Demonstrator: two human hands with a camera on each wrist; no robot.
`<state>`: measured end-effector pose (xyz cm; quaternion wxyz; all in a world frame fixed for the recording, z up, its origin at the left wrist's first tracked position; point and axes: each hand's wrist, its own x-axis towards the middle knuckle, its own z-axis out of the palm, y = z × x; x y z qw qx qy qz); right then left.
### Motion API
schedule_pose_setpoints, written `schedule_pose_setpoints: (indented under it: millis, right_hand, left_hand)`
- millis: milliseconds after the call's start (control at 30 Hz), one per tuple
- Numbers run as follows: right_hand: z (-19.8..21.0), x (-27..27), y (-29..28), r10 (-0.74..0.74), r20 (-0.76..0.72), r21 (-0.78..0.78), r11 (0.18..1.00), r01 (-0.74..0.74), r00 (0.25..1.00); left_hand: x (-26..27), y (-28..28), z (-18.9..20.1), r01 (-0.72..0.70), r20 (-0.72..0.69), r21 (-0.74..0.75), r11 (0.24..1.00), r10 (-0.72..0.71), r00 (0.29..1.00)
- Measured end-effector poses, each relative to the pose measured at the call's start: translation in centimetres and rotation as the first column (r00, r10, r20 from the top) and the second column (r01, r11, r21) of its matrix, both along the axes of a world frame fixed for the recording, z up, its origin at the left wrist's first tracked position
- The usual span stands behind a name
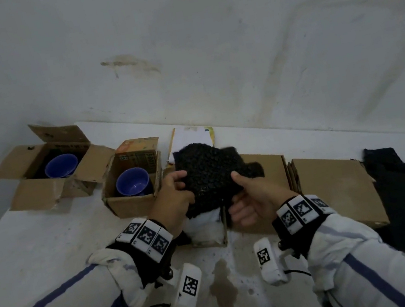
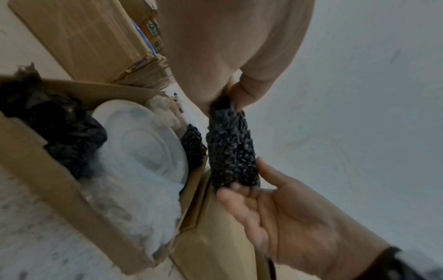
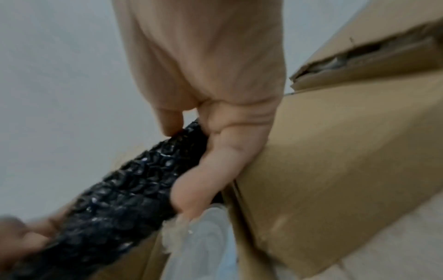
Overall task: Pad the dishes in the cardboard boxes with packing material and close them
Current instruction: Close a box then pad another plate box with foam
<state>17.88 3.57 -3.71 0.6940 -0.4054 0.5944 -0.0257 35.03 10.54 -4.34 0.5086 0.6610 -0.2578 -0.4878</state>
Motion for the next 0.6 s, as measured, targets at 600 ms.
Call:
schedule_pose_setpoints:
  millis: [600]
  right_hand:
    - [-0.2, 2.0, -2.3, -0.221, 0.577, -0.02, 0.958, 0.284, 0.786]
  left_hand:
    - [3.7, 1.8, -1.8, -0.022, 0.408, 0.061, 0.998, -0.005, 0.913]
